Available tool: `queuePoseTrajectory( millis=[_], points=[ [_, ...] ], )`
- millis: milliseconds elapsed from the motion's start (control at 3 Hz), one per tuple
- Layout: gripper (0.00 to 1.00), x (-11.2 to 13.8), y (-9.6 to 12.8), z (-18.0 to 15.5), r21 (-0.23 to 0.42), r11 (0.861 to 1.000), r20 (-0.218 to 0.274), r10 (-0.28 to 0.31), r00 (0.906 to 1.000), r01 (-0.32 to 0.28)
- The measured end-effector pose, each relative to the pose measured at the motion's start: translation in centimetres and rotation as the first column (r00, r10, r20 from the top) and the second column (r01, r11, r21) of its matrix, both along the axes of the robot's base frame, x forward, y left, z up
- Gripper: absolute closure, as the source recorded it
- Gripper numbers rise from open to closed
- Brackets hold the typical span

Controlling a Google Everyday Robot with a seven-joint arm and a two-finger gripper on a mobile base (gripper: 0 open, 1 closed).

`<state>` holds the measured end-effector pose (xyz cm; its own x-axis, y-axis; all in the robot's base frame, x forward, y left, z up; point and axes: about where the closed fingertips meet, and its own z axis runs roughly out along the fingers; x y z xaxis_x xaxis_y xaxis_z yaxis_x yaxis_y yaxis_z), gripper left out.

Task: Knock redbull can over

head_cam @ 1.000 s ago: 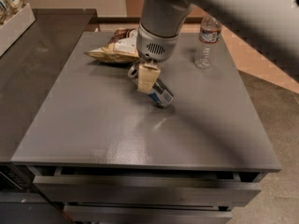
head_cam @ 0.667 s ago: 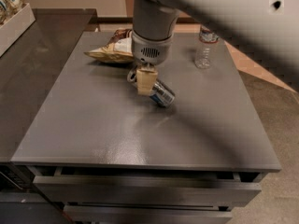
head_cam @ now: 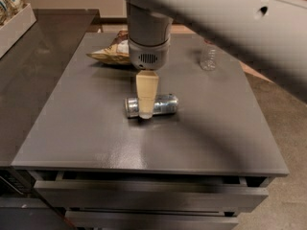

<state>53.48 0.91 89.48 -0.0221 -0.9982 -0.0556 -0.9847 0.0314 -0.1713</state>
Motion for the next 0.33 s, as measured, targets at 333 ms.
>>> queuePoseTrajectory(
  millis=[333],
  points=[
    [0.00, 0.00, 0.00, 0.00, 0.000, 1.000, 0.000, 0.000, 1.0000, 0.000]
  ],
)
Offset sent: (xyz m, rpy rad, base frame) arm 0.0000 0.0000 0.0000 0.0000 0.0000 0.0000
